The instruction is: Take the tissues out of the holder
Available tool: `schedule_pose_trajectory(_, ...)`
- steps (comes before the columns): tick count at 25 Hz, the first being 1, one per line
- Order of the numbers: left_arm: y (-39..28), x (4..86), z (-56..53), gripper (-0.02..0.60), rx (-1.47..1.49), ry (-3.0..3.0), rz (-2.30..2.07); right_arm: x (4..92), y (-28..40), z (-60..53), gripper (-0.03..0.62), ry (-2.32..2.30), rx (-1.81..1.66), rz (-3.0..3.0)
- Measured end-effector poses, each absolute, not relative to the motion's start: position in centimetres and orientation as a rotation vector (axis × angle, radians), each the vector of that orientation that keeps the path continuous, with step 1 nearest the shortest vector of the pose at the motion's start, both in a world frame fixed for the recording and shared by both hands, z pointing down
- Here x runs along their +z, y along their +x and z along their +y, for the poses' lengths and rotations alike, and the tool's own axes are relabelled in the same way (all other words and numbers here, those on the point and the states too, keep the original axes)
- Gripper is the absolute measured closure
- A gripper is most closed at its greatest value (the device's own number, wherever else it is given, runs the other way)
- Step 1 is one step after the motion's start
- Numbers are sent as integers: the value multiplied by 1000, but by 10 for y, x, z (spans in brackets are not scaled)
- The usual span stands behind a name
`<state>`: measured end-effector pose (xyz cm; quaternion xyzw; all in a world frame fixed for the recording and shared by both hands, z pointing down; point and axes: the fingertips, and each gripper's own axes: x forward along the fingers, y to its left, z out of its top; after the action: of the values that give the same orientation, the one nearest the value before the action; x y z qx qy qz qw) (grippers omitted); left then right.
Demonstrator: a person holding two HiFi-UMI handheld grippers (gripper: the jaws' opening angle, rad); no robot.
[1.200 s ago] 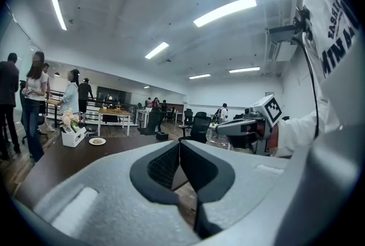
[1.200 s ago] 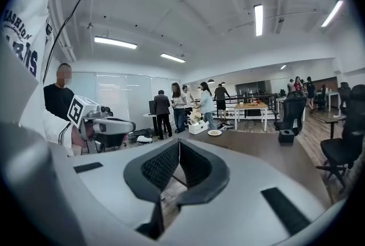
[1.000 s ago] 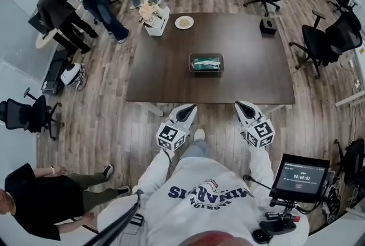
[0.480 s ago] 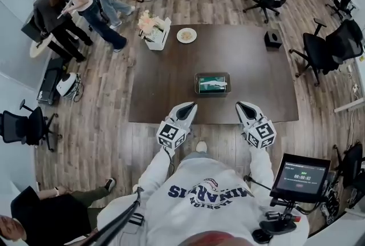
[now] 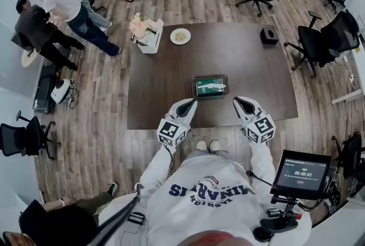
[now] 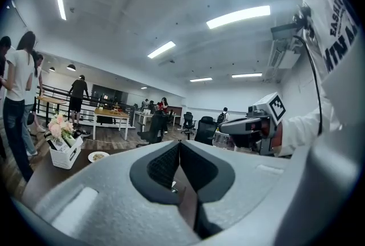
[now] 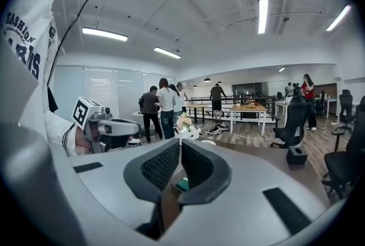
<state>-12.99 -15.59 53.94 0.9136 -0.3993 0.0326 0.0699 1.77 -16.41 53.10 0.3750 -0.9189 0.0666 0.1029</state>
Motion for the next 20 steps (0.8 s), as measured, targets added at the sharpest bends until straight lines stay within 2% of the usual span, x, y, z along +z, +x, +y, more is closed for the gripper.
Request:
schedule_pose_trajectory(7, -110, 532, -173, 575, 107, 2698, -1248, 518, 39, -188, 585, 1065, 203, -2742)
schedule_pose_trajectory(13, -118, 557, -170, 575, 171, 2674, -1249, 525, 29, -185, 585, 1043, 194, -2753)
schedule_pose_trajectory(20, -103, 622, -200, 574, 590, 2678, -1179, 530, 42, -187, 585, 1042, 189, -2748)
